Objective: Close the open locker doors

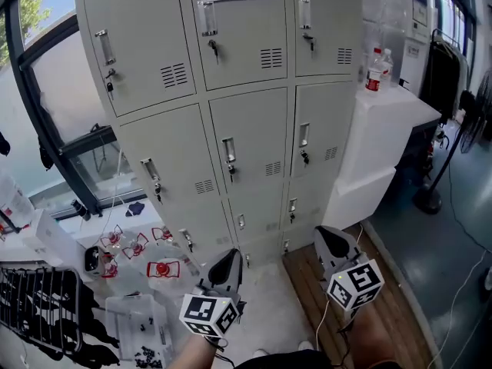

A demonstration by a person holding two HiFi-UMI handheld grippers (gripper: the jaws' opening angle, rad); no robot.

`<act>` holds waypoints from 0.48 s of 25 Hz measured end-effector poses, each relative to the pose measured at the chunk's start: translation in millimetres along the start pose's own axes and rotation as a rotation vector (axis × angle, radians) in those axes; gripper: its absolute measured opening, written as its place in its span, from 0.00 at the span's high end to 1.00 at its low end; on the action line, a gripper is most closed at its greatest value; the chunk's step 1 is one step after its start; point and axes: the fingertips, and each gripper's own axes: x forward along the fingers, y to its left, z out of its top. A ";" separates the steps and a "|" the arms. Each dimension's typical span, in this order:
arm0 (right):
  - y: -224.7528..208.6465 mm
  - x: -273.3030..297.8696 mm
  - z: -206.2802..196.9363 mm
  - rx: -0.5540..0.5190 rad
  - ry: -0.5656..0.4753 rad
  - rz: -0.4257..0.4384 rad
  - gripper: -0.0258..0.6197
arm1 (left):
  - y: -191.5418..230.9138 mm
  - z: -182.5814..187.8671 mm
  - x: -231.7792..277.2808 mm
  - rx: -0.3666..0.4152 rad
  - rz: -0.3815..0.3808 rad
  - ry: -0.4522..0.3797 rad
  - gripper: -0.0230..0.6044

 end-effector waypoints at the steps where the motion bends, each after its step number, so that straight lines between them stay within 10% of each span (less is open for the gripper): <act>1: -0.6 -8.9 1.6 -0.006 -0.001 -0.005 0.96 | -6.6 -1.0 -2.0 -0.001 -0.005 -0.001 0.96; 12: -34.7 -111.2 -1.2 -0.011 0.000 0.007 0.96 | -113.9 -19.9 -14.1 0.038 -0.005 0.026 0.96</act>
